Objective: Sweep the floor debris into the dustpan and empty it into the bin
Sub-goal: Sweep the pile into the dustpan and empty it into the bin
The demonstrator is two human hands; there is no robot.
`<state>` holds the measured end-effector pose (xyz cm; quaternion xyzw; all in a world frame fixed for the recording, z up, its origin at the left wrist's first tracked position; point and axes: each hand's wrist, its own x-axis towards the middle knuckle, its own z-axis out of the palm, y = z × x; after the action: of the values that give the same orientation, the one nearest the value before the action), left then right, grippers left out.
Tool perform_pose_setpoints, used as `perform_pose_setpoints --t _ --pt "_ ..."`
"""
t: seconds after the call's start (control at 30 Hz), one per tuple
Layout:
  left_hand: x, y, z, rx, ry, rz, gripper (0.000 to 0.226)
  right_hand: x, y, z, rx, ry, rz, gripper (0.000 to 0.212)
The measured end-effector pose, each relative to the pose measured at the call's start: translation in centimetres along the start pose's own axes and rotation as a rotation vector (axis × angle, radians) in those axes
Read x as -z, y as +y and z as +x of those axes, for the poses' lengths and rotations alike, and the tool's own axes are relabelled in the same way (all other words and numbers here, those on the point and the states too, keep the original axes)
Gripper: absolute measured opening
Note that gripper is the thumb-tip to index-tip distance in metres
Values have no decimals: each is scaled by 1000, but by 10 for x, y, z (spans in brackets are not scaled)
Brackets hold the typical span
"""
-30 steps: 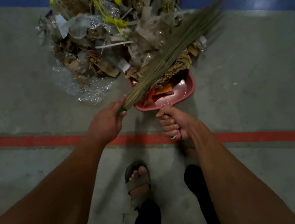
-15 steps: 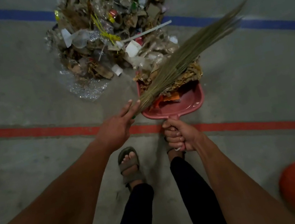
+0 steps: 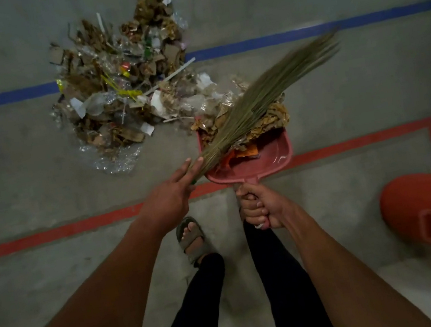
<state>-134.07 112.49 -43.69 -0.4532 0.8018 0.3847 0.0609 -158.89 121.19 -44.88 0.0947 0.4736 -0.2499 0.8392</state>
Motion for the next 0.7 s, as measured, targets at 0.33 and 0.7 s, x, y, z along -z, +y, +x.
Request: perform_pose_setpoints --t 0.33,0.7 --pt "8 96 23 -150 -124 198 86 38 25 -81 177 39 220 32" --pt "-26 259 111 -443 -223 289 75 153 14 -189 357 70 409 38"
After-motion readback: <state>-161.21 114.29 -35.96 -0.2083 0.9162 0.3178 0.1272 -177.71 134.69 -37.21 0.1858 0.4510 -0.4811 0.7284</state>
